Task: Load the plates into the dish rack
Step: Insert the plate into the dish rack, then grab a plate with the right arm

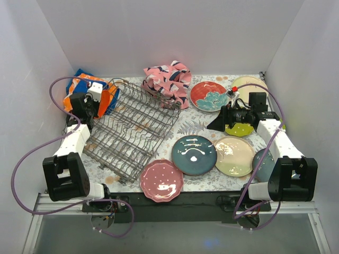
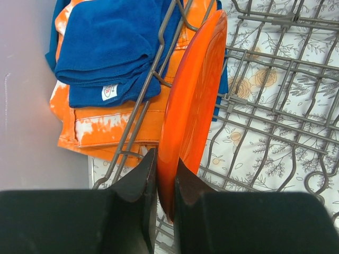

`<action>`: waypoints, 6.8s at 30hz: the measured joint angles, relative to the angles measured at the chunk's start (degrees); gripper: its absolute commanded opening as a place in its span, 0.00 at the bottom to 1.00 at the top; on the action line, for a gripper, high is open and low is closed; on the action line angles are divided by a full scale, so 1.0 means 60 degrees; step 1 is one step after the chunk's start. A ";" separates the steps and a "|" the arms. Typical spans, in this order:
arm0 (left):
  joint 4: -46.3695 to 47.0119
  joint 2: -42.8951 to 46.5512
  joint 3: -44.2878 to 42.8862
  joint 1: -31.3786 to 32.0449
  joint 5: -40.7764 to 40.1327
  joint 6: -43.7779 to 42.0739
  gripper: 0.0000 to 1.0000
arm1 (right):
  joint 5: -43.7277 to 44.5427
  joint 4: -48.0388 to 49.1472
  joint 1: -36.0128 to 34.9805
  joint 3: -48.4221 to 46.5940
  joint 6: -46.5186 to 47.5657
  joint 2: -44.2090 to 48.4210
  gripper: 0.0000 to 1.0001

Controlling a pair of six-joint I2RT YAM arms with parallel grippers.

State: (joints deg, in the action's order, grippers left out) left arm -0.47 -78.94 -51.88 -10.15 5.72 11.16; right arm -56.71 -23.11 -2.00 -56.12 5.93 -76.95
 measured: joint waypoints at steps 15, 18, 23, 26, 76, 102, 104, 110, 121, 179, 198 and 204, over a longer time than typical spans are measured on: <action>0.0557 -0.0820 0.0160 -0.0040 0.0146 -0.0382 0.00 | 0.0051 -0.0237 0.0000 -0.0044 0.0273 -0.0080 0.89; 0.0656 -0.0980 0.0160 -0.0044 0.0197 -0.0372 0.00 | 0.0073 -0.0284 0.0000 -0.0044 0.0310 -0.0080 0.89; 0.0729 -0.1220 0.0266 -0.0047 0.0273 -0.0317 0.00 | 0.0080 -0.0386 0.0000 -0.0044 0.0346 -0.0080 0.89; 0.0856 -0.1297 0.0386 -0.0091 0.0273 -0.0277 0.03 | 0.0091 -0.0412 0.0000 -0.0044 0.0372 -0.0080 0.89; -0.2353 0.1967 -0.1042 -0.0113 0.0138 0.4634 0.85 | 0.0379 -0.1643 -0.0459 -0.0310 0.2346 0.0091 0.91; -0.5523 0.5399 0.0455 -0.0109 0.3136 0.9347 0.86 | 0.1530 -0.2499 -0.0798 0.0087 0.3257 -0.0295 0.91; -0.5581 0.5370 0.0470 -0.0109 0.3453 0.9559 0.86 | 0.1574 -0.2532 -0.0801 0.0087 0.3264 -0.0492 0.91; -0.5351 0.5366 0.0845 -0.0113 0.4568 1.0320 0.86 | 0.1650 -0.2674 -0.0805 0.0087 0.3264 -0.1158 0.91; -0.4277 0.5781 0.2313 0.0011 0.6193 1.1803 0.86 | 0.1708 -0.2725 -0.0867 -0.0087 0.3271 -0.2157 0.91; -0.2095 0.4411 0.2641 0.4543 0.4794 1.3537 0.86 | 0.0914 -0.3417 -0.1093 -0.1687 0.3118 -0.5508 0.01; -0.1548 0.3636 0.2608 0.5308 0.4590 1.3624 0.86 | 0.0772 -0.4309 -0.0481 -0.2186 0.4353 -0.4816 0.01; -0.1384 0.3399 0.2546 0.5595 0.4499 1.3653 0.86 | 0.0415 -0.4703 -0.0470 -0.2259 0.4415 -0.4306 0.01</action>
State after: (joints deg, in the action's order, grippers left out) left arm -8.78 -58.54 -36.60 23.42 32.71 93.08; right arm -54.22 -51.33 -4.82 -69.67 32.42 -102.78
